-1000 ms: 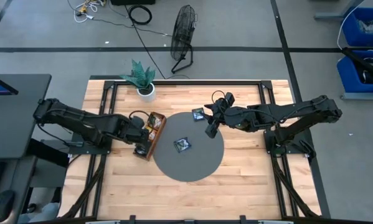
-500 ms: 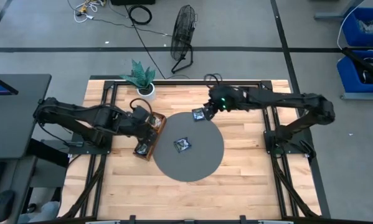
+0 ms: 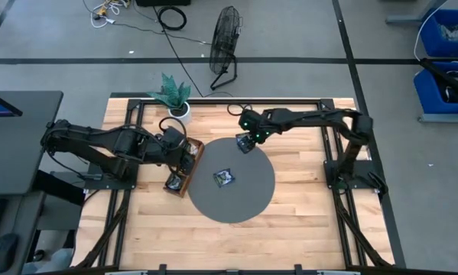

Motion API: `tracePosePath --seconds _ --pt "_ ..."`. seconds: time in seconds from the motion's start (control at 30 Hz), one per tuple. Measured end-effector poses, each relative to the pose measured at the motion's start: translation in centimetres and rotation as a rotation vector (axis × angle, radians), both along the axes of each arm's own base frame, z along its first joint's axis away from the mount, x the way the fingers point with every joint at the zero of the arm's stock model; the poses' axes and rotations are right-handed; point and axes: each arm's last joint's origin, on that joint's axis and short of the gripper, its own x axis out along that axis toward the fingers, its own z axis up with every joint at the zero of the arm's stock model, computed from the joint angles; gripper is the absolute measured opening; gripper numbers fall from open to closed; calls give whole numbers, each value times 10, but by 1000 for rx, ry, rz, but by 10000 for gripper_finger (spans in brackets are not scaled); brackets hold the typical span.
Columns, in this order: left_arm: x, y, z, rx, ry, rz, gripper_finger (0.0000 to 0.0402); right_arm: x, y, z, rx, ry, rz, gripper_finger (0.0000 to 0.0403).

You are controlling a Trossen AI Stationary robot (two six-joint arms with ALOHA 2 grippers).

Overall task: Pick & Place Tea
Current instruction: Put the purple tea bag into the bottom section of the wooden organizer

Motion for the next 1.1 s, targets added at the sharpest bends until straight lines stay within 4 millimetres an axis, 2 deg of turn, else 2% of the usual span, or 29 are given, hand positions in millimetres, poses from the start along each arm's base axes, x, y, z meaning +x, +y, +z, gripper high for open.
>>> tracePosePath --seconds 0.23,0.4,0.6,0.83,1.1 --pt "0 0 0 18 6 -12 200 3 -13 -25 38 57 -63 275" --pt "0 0 0 20 5 -15 200 5 -20 -39 57 81 -108 278" --pt "0 0 0 30 11 -28 200 8 -24 -55 66 100 -121 263" --pt "1 0 0 29 9 -27 199 12 -25 -58 48 82 -127 237" --pt "1 0 0 26 9 -29 199 11 -28 -58 20 85 -118 169"
